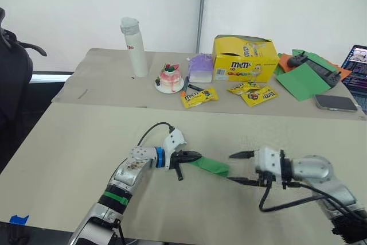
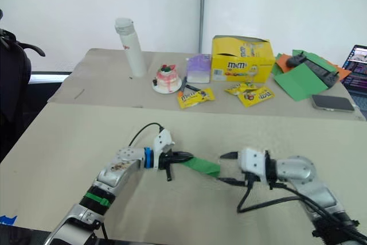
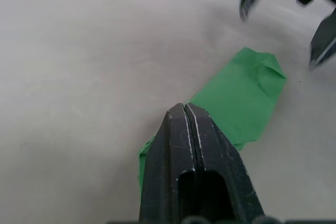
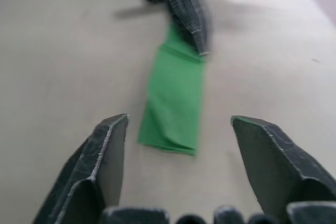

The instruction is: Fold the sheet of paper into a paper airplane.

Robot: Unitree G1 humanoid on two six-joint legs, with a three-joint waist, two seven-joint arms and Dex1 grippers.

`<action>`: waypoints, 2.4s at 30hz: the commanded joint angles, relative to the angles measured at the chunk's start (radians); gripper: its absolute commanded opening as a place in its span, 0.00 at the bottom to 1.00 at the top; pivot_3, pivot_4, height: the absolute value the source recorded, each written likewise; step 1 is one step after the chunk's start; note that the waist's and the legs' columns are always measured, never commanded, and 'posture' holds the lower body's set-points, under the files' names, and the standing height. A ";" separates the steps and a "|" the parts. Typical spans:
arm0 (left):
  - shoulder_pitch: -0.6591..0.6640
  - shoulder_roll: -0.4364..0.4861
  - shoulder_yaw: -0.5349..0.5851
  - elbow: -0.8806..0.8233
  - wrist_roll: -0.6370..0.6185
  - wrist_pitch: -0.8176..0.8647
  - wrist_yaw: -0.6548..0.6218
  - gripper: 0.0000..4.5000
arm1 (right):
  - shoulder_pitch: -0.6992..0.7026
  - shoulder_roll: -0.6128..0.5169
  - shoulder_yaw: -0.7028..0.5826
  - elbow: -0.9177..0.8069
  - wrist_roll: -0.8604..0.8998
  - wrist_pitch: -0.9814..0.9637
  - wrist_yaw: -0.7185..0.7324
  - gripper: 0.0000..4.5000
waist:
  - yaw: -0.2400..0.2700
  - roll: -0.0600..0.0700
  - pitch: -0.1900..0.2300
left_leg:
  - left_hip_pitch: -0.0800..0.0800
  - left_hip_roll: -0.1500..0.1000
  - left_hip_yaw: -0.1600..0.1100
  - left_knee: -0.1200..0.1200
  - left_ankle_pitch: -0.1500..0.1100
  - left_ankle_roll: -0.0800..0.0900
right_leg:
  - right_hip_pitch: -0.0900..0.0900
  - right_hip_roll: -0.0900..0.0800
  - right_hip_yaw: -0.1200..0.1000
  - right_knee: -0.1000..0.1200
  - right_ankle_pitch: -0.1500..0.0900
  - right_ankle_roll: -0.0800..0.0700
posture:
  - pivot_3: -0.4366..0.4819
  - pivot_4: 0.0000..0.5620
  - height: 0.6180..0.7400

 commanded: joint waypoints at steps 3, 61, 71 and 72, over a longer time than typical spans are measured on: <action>0.024 -0.002 -0.035 0.042 0.016 0.038 -0.016 0.00 | -0.064 0.075 0.016 -0.094 0.049 0.204 -0.078 0.54 | -0.002 0.000 0.000 | 0.000 0.000 0.000 0.000 0.000 0.000 | 0.000 0.001 0.000 0.000 0.000 0.000 | 0.48 0.27 1.00; -0.046 -0.068 -0.062 0.109 0.058 0.055 -0.033 0.00 | -0.026 0.221 0.020 -0.057 -0.105 0.205 -0.189 0.01 | 0.016 -0.002 -0.004 | -0.009 -0.005 -0.004 0.004 0.000 0.000 | -0.002 0.001 -0.001 -0.003 0.000 0.005 | 0.48 0.27 1.00; -0.033 -0.058 -0.058 0.087 0.051 0.086 -0.031 0.00 | -0.045 0.172 0.072 0.102 -0.192 0.025 -0.094 0.01 | 0.014 0.000 -0.005 | -0.009 -0.005 -0.004 0.005 0.000 0.000 | -0.002 0.002 -0.001 -0.003 0.000 0.005 | 0.48 0.27 1.00; -0.033 -0.059 -0.057 0.087 0.050 0.089 -0.031 0.00 | -0.034 0.162 0.071 0.102 -0.187 0.011 -0.079 0.01 | 0.013 0.000 -0.005 | -0.009 -0.005 -0.005 0.005 0.000 0.000 | -0.002 0.002 0.000 -0.003 0.000 0.005 | 0.48 0.27 1.00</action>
